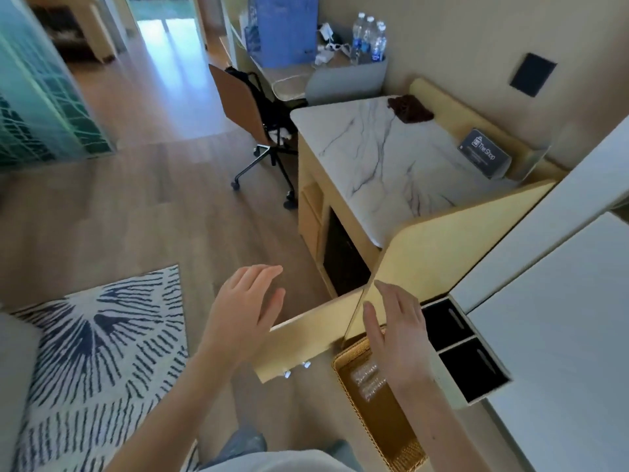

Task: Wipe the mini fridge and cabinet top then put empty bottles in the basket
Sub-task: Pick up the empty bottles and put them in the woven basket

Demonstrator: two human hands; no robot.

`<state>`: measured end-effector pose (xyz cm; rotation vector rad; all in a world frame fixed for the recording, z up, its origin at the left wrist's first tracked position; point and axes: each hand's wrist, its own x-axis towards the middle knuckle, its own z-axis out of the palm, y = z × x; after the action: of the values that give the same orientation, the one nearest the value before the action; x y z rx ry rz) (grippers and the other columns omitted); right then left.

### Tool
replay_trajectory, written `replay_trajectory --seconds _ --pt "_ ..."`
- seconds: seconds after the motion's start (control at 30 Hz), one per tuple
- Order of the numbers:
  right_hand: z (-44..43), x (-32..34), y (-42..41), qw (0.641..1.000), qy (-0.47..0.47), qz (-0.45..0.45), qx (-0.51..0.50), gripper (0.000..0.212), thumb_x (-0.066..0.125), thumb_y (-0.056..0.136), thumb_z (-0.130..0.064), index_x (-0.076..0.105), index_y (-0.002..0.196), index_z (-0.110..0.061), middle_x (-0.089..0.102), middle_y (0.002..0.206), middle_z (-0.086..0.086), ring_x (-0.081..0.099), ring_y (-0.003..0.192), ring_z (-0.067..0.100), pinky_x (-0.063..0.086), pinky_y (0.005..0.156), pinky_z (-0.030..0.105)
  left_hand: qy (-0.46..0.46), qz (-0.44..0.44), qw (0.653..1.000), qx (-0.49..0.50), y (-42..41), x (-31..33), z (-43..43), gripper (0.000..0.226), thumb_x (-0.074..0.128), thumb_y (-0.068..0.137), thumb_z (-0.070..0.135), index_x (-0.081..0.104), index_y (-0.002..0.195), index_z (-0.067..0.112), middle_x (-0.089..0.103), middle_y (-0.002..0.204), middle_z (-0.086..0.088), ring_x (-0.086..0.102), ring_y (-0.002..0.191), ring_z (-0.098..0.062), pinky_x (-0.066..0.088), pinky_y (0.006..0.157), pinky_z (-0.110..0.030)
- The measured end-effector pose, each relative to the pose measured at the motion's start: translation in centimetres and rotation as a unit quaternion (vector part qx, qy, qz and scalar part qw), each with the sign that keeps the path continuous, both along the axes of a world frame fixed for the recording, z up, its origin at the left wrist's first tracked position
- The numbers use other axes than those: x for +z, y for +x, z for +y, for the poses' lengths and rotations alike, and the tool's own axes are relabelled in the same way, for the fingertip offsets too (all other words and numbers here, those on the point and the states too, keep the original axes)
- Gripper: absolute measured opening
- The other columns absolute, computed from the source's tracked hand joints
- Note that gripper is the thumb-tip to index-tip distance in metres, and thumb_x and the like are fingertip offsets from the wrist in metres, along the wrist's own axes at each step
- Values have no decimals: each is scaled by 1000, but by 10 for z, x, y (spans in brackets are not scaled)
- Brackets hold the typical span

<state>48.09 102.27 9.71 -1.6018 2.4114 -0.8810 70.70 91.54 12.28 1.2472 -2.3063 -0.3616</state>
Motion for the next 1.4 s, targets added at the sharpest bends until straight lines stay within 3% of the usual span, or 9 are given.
replay_trajectory --seconds 0.17,0.27,0.47,0.7,0.9,1.07,1.17,1.3,1.4 --pt "-25 -6 72 998 8 -7 56 40 51 101 -33 54 138 -17 57 135 3 49 126 18 44 104 36 20 -17 999 47 90 -8 4 43 41 98 34 63 125 8 66 118 -3 59 111 -24 48 94 -36" --pt "-34 -14 126 998 15 -7 68 45 43 100 -39 54 138 -17 57 134 1 50 124 16 39 104 30 26 -15 997 66 151 -21 7 47 37 98 37 64 123 9 66 116 -2 60 110 -23 50 93 -37" --pt "-43 -36 253 998 29 -10 63 40 52 99 -33 57 135 -14 60 130 5 52 122 20 43 103 36 18 -26 999 41 287 -46 1 32 45 98 30 62 122 15 65 115 3 59 106 -18 46 92 -27" --pt "-58 -35 367 999 32 -14 29 50 38 98 -47 56 135 -19 59 131 -1 52 121 16 36 98 25 24 -26 998 52 407 -37 -18 41 40 100 36 63 124 13 67 118 2 59 110 -18 52 91 -34" --pt "-81 -35 390 999 42 0 21 40 50 100 -37 56 134 -17 60 128 1 51 120 16 44 98 32 31 -17 999 27 432 -42 -60 41 41 99 35 63 124 12 66 119 1 58 112 -20 50 94 -34" --pt "-122 -41 381 998 54 8 -17 41 47 101 -38 56 135 -17 60 129 3 52 122 20 45 100 36 33 -19 999 -2 419 -59 -110 33 44 98 33 61 120 17 66 113 4 58 105 -16 44 89 -26" --pt "-159 -48 370 998 44 -3 -45 45 44 100 -39 57 135 -13 61 129 5 53 123 22 45 101 38 44 -30 998 -34 408 -69 -158 30 46 97 31 61 119 18 64 113 7 57 104 -15 44 89 -24" --pt "-224 -59 348 997 34 -7 -71 38 57 98 -25 60 131 -5 64 124 13 57 118 31 50 98 48 44 -44 996 -70 387 -70 -239 29 45 98 31 62 118 17 63 115 6 58 105 -16 47 89 -27" --pt "-274 -53 332 993 29 -19 -112 38 57 98 -25 59 132 -7 63 126 11 56 120 28 51 98 48 30 -54 993 -97 367 -52 -309 29 44 98 29 63 113 14 65 111 2 60 100 -21 50 83 -32"
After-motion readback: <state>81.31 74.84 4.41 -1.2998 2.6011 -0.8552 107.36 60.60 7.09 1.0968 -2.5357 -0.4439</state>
